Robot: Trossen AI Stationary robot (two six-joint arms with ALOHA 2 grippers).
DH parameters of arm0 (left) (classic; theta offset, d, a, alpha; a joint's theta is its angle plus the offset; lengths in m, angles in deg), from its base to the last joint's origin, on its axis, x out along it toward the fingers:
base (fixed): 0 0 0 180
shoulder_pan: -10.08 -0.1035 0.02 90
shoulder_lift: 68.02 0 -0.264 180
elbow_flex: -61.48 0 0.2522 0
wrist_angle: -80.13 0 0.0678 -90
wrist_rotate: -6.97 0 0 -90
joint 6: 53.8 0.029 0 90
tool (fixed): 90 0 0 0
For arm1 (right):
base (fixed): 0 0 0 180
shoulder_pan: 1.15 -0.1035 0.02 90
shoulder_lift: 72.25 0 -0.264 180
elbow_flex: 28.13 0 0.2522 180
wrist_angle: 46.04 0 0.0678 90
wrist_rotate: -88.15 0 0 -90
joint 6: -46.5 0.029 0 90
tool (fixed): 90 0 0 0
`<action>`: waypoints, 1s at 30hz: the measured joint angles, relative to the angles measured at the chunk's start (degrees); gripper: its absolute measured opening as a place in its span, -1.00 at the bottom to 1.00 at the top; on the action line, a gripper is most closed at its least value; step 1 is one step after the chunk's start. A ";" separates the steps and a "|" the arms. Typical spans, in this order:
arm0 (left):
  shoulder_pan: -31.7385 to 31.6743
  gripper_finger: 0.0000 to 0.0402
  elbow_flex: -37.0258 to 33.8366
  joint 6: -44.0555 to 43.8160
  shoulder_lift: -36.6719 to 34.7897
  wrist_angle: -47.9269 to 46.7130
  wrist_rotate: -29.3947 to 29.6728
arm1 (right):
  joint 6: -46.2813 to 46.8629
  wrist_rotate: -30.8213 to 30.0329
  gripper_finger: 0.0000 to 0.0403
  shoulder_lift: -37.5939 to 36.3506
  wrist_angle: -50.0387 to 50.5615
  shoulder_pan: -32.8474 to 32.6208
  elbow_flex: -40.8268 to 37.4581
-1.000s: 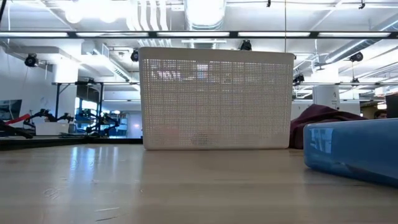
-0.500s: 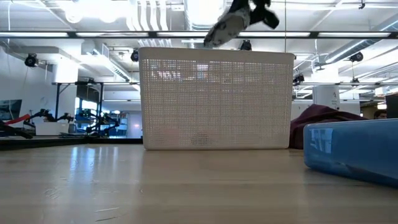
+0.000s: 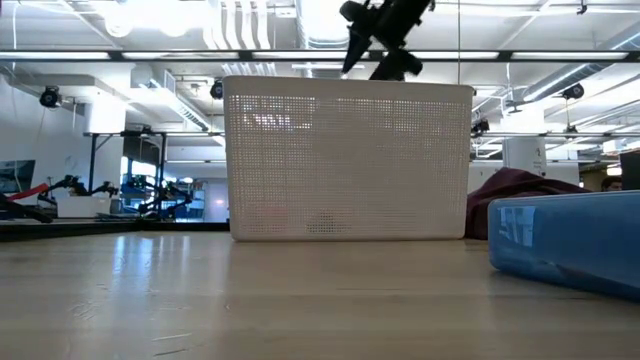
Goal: Pick & place medical supplies in basket/bin
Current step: Put the mailer bag into the white bin, then put the first aid kit into the white bin
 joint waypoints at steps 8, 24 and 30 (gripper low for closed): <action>0.00 0.27 -13.79 -8.17 -9.47 1.86 -0.25 | -0.05 -12.87 0.59 -6.06 17.33 -9.15 4.39; -3.74 0.27 -33.89 -9.60 -11.18 30.59 -14.97 | 45.45 0.53 0.56 -22.46 33.55 -43.92 -24.98; -4.39 0.27 -33.88 -16.32 -4.06 33.18 -20.14 | 57.27 7.63 0.55 -26.59 17.04 -52.35 -40.44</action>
